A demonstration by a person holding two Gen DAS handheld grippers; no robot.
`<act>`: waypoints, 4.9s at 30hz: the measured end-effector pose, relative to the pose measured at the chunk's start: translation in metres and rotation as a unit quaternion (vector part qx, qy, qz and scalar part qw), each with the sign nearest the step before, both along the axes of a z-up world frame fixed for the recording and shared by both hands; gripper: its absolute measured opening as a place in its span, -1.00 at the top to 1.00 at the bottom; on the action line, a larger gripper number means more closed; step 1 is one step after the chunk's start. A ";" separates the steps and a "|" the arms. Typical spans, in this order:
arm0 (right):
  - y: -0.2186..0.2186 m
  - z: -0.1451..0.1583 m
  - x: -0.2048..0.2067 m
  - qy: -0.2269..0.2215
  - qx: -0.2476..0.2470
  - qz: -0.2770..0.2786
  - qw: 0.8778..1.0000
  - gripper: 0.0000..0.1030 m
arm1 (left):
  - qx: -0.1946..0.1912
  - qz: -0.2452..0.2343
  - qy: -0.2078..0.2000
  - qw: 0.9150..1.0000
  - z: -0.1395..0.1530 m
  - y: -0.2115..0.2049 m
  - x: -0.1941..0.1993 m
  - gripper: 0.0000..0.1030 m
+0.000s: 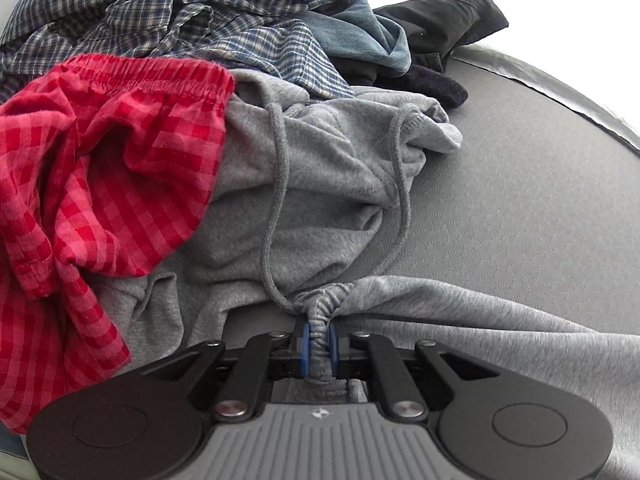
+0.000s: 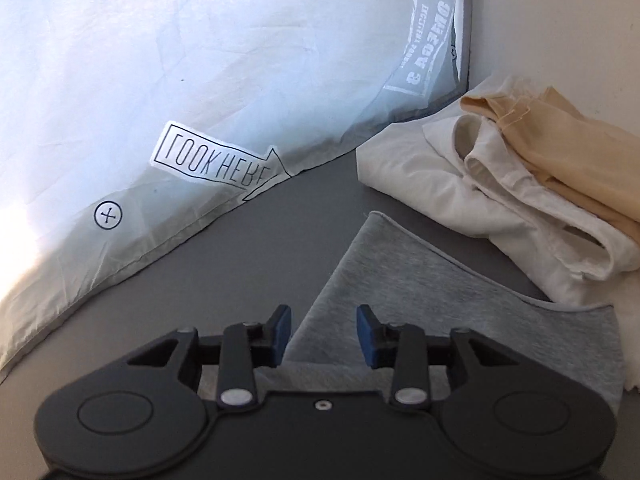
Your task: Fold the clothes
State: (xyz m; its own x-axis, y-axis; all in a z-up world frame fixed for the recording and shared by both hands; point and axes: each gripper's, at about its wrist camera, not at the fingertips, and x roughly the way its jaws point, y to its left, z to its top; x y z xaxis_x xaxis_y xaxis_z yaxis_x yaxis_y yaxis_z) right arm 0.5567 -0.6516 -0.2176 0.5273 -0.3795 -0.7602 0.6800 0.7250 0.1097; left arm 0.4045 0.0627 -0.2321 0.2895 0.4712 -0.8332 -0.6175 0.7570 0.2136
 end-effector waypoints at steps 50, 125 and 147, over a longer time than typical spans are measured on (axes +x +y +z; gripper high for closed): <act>-0.033 -0.016 -0.145 0.042 -0.076 -0.050 0.995 0.97 | -0.051 0.037 -0.038 0.997 0.022 -0.001 -0.018 0.26; 0.145 0.025 -0.396 -0.069 0.057 0.108 0.990 0.23 | -0.166 0.035 -0.148 0.974 0.058 -0.010 -0.292 0.30; -0.088 -0.005 -0.554 -0.150 0.208 -0.177 0.950 0.35 | -0.181 -0.081 -0.100 0.975 0.058 -0.168 -0.257 0.21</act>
